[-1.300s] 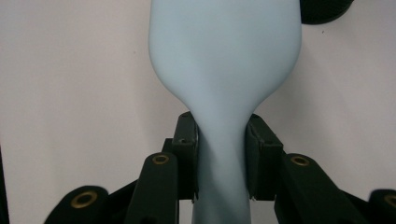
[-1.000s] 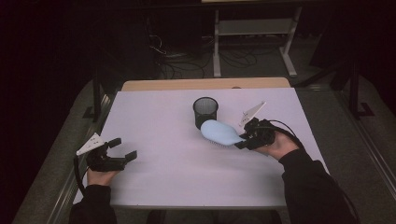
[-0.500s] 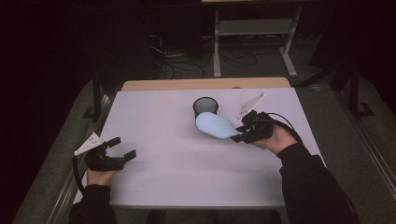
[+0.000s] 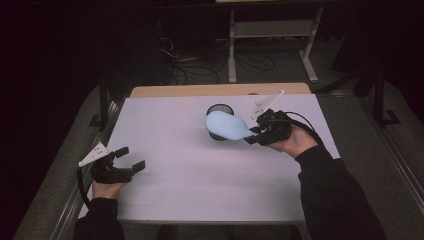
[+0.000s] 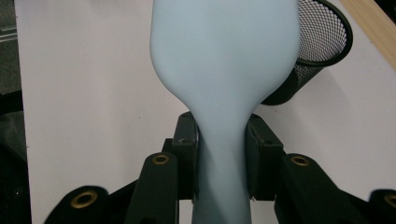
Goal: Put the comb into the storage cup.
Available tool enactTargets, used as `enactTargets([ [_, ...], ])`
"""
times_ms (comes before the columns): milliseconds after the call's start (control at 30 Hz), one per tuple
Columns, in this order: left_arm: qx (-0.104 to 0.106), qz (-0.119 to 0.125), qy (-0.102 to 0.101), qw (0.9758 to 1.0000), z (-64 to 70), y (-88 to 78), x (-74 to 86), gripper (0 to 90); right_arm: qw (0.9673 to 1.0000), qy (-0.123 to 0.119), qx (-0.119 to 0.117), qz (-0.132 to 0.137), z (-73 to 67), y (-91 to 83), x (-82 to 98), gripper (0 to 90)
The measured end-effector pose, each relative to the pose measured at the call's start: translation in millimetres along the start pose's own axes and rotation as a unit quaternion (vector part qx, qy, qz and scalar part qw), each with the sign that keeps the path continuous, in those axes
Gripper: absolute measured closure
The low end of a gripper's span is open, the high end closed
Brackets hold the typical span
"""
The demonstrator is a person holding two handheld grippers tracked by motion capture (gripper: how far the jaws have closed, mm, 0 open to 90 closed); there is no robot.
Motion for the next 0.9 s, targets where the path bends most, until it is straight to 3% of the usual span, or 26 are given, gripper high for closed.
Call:
enactTargets([
  [400, -0.001, 0.008, -0.007, 0.9999, 1.3, -5.5, -5.6, 0.0, 0.9997, -0.016, 0.007, 0.018, -0.1, -8.1, -25.3, 68.3],
  [567, 0.008, 0.01, -0.009, 0.9999, 5.2, -6.0, -9.5, 0.0, 0.9993, -0.021, 0.007, 0.029, -0.7, -9.1, -36.2, 68.3],
  [667, 0.025, 0.023, -0.019, 0.9993, 10.6, -6.4, -15.5, 0.0, 0.9992, -0.023, 0.008, 0.033, -1.1, -8.1, -40.9, 68.3],
  [900, 0.034, 0.017, -0.015, 0.9992, 17.3, -2.8, -20.1, 0.0, 0.9988, -0.028, 0.006, 0.041, -1.2, 0.1, -49.7, 68.3],
])
Point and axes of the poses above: each handheld gripper's, and its own axes: y roughly forward along the jaws, x roughly out of its underside, z roughly to its right, the point moved 10 cm from there along y, roughly forward along the jaws, and after that the axes turned 2 degrees about y, right-handed, at the moved point
